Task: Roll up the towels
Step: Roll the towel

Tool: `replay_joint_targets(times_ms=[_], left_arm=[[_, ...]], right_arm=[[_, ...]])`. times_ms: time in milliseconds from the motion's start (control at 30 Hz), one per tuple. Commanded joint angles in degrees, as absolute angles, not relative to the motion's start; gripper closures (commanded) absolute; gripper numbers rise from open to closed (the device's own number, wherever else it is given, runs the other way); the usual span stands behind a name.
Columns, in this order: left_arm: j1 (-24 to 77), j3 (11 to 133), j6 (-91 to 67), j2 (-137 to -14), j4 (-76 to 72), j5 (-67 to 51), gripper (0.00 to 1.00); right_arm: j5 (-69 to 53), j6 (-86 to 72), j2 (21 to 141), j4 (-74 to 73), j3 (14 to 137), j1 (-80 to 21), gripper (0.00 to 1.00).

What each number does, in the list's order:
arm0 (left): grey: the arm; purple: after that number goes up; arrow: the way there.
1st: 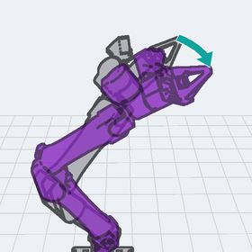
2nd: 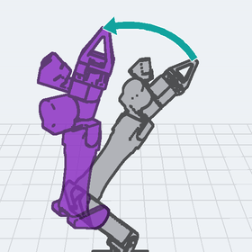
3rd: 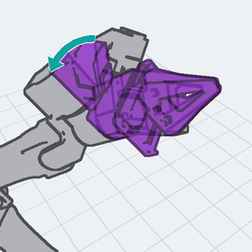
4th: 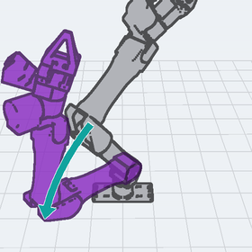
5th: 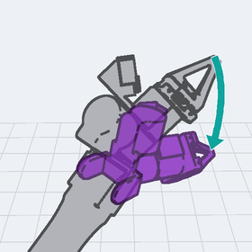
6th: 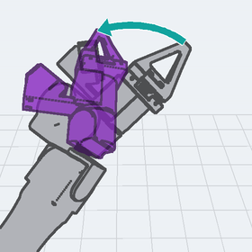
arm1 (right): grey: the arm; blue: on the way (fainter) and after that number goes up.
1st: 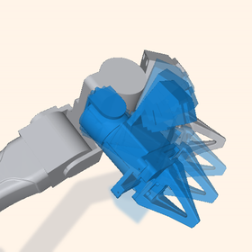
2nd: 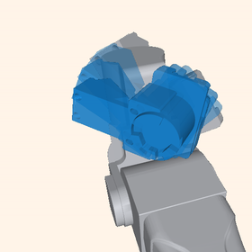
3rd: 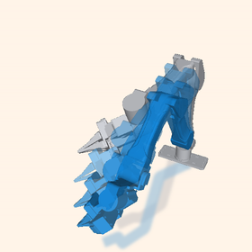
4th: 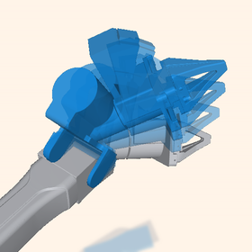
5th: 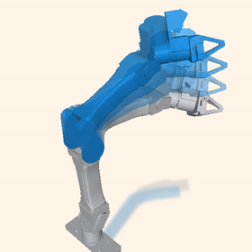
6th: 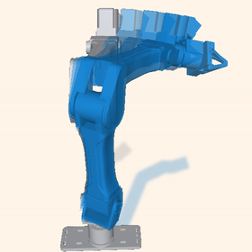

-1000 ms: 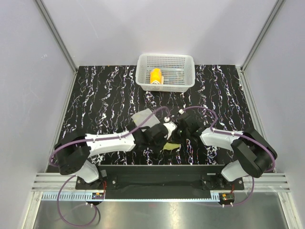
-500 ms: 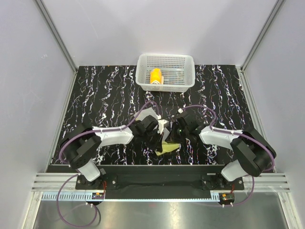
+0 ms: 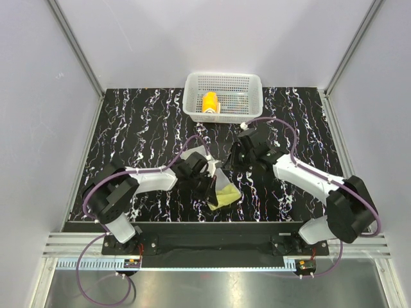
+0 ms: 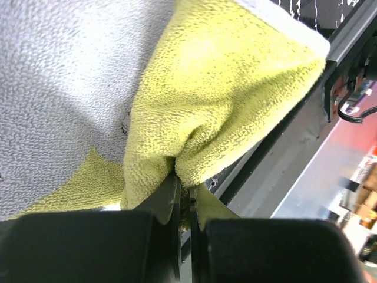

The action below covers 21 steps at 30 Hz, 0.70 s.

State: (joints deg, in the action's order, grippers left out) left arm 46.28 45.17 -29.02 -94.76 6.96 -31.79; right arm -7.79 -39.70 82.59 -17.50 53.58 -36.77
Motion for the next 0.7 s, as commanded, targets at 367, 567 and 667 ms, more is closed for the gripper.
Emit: replay_joint_targets(times_ms=[367, 567, 667], left_arm=[[39.4, 40.8, -36.4, -95.9, 0.9, -41.3, 1.00], [37.7, 41.0, -37.9, -97.9, 0.2, -44.6, 1.00], [37.0, 40.8, -38.1, -98.2, 0.2, -44.8, 1.00]], right_arm=[[-17.5, -39.9, 64.9, -12.8, 41.3, -36.3, 0.74], [-22.1, -41.1, 67.1, -4.0, 35.7, -39.3, 0.82], [-22.5, -41.9, 70.6, -0.5, 35.0, -39.7, 0.84]])
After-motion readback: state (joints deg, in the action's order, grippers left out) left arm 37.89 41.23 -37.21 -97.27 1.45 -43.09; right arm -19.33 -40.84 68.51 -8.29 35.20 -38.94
